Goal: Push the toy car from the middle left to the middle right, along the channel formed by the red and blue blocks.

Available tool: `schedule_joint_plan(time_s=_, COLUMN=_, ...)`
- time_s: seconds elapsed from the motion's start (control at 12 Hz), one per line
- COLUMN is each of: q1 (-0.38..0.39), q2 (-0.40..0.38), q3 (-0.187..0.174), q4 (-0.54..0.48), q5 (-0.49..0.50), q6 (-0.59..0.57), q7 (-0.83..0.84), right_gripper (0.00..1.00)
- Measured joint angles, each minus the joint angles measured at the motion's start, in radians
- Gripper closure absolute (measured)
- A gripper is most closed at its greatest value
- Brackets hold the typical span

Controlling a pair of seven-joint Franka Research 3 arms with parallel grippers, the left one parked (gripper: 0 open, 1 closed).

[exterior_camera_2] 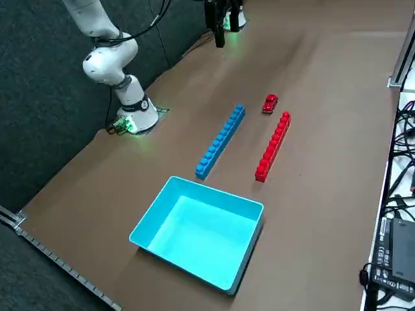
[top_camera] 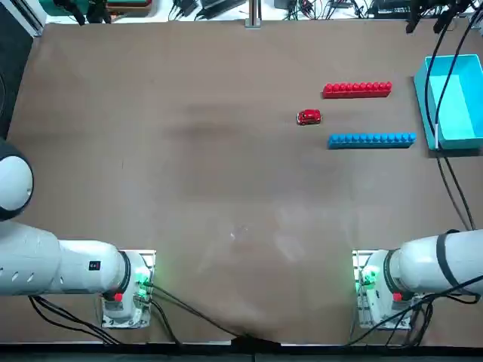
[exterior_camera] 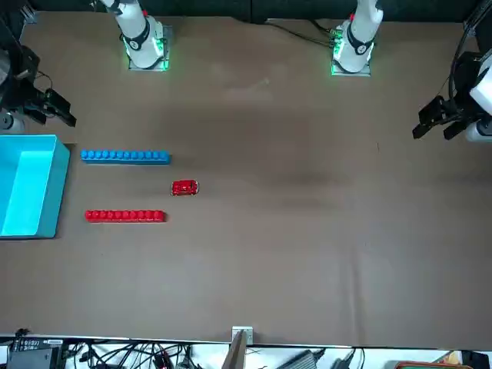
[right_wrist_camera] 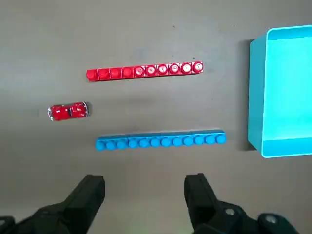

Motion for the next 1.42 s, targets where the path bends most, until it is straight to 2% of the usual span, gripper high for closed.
schedule_joint_plan(time_s=0.33, q1=0.007, q2=0.037, q3=0.005, q4=0.0, q5=0.009, q6=0.051, q7=0.047, right_gripper=0.0)
schedule_joint_plan(time_s=0.5, q1=0.036, q2=0.056, q3=0.006, q4=-0.004, q5=0.014, q6=0.071, q7=0.111, right_gripper=0.0)
schedule_joint_plan(time_s=0.92, q1=0.138, q2=0.091, q3=0.014, q4=-0.108, q5=0.014, q6=0.226, q7=0.396, right_gripper=0.0)
schedule_joint_plan(time_s=1.0, q1=0.166, q2=0.101, q3=0.014, q4=-0.16, q5=0.014, q6=0.295, q7=0.533, right_gripper=0.0)
schedule_joint_plan(time_s=1.42, q1=0.238, q2=0.12, q3=0.015, q4=-0.295, q5=0.014, q6=0.483, q7=0.829, right_gripper=0.0)
